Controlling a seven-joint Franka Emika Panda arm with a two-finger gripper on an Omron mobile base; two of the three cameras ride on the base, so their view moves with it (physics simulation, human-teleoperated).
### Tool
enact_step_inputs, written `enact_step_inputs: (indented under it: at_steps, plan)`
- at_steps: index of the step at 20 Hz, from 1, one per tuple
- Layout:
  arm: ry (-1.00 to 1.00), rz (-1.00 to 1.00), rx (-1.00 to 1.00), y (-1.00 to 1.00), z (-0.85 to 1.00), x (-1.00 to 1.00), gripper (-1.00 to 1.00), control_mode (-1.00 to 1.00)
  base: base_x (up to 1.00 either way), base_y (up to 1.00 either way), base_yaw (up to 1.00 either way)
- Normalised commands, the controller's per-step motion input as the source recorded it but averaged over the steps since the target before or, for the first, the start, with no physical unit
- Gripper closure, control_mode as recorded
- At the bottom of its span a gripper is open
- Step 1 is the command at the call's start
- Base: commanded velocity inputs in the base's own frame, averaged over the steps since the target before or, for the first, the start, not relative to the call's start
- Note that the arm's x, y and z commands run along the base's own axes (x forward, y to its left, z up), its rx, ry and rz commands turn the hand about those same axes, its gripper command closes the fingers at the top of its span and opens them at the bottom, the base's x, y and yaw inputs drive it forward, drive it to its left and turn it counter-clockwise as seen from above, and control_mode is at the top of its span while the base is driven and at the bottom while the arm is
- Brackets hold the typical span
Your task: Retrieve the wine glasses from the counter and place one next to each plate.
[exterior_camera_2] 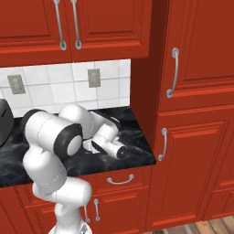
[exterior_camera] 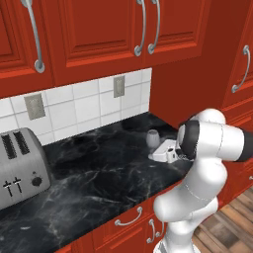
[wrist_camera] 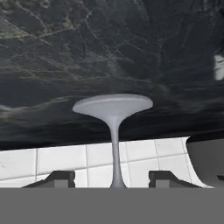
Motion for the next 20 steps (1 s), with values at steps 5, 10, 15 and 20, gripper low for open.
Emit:
enact_step_inputs:
  at_steps: [5,10,15,20]
  plan:
    - [0.0,-0.01,0.0,0.0,-0.06,0.03,1.0,-1.0,0.0,0.0,0.0]
    - [-0.06,0.0,0.0,0.02,0.36,-0.05,1.0,-1.0,0.0,0.0,0.0]
    - [-0.17,0.0,0.0,0.17,0.96,-0.37,1.0,-1.0,0.0,0.0,0.0]
    - [-0.18,0.01,0.0,0.06,1.0,-0.72,1.0,-1.0,0.0,0.0,0.0]
